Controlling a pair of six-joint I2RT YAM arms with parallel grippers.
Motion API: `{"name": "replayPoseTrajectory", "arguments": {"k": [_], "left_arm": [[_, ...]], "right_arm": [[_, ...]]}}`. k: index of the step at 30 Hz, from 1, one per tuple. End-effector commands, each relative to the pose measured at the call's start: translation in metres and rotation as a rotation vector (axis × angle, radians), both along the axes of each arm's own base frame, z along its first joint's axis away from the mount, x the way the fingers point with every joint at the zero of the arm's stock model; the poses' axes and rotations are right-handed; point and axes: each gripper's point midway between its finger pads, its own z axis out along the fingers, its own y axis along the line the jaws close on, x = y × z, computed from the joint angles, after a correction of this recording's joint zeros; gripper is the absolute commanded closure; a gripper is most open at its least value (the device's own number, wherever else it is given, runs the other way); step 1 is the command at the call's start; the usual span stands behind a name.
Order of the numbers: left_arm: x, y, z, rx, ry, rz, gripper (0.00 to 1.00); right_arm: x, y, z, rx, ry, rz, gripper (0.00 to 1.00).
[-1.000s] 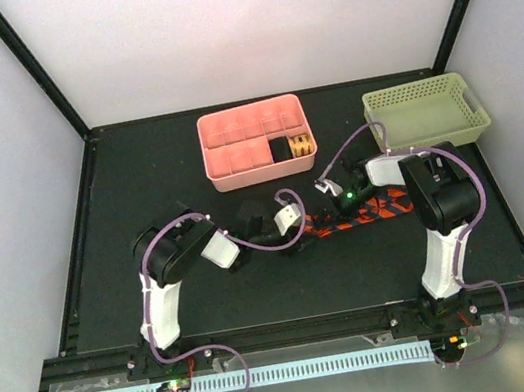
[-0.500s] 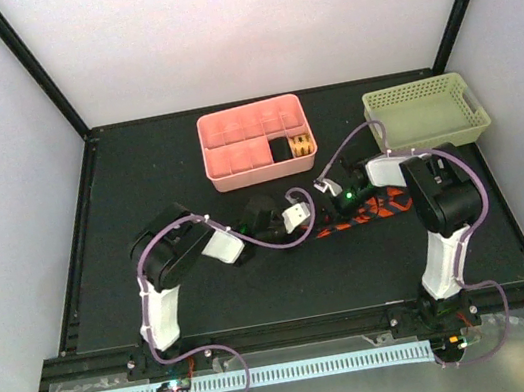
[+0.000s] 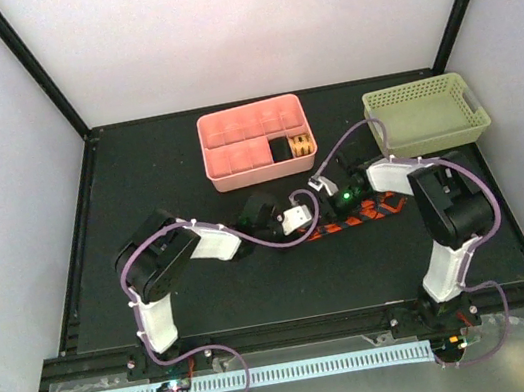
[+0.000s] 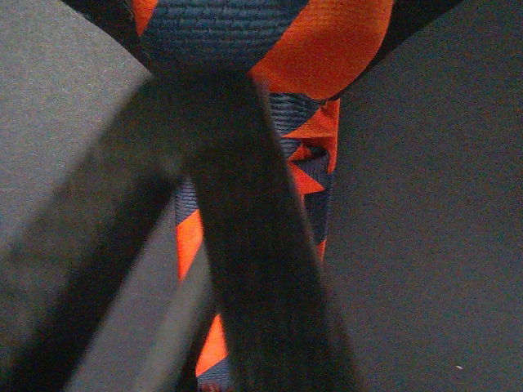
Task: Roll the ties
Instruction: Roll the tie at the center of the board.
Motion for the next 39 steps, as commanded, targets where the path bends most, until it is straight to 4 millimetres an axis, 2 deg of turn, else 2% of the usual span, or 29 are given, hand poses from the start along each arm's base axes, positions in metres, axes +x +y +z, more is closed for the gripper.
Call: {"name": "replayPoseTrajectory", "arguments": {"k": [1,3,5,6,9,11,15,20,24,31,39], "left_arm": [[-0.012,0.021,-0.033,0.149,0.072,0.021,0.6],[-0.012,0.02,-0.034,0.152,0.077,0.022,0.6],[-0.012,0.02,-0.036,0.156,0.082,0.021,0.6],[-0.011,0.02,-0.036,0.157,0.084,0.023,0.6],[-0.011,0.02,-0.037,0.161,0.087,0.027,0.6],[-0.011,0.021,-0.037,0.161,0.088,0.028,0.6],[-0.007,0.02,-0.034,0.15,0.081,0.036,0.54],[0.002,0.013,-0.007,0.011,0.071,0.043,0.24],[0.001,0.005,0.011,-0.092,0.033,0.017,0.13],[0.003,-0.012,0.021,-0.222,0.008,-0.022,0.07],[0.006,-0.03,0.017,-0.289,0.019,-0.03,0.06]], "right_arm": [[0.002,0.017,-0.004,0.067,0.022,0.003,0.49],[0.002,0.021,-0.007,0.076,0.021,0.002,0.49],[0.003,0.024,-0.009,0.079,0.022,0.005,0.53],[0.002,0.024,-0.012,0.07,0.024,0.004,0.59],[0.001,0.019,-0.02,0.025,0.021,0.01,0.9],[-0.001,0.012,-0.024,-0.009,0.017,0.012,0.98],[-0.003,-0.003,-0.033,-0.061,0.023,0.004,0.98],[-0.005,-0.021,-0.049,-0.127,0.056,-0.017,0.98],[-0.004,-0.035,-0.058,-0.182,0.065,-0.036,0.98],[-0.001,-0.053,-0.067,-0.292,0.041,-0.052,0.98],[0.0,-0.06,-0.076,-0.344,0.041,-0.06,0.98]]}}
